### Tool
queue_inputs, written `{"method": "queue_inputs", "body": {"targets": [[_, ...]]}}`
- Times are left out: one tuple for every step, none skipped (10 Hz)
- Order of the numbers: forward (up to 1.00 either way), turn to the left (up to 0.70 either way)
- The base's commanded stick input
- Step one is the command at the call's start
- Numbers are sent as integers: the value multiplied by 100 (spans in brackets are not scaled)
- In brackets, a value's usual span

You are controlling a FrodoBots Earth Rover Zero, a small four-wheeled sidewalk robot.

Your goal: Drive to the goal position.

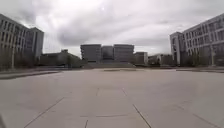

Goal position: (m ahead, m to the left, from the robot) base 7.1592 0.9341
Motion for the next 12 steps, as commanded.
{"method": "queue_inputs", "body": {"targets": [[100,0],[100,0],[100,0],[100,0],[100,0],[100,0],[100,0],[100,0],[100,0],[100,0],[100,0],[100,0]]}}
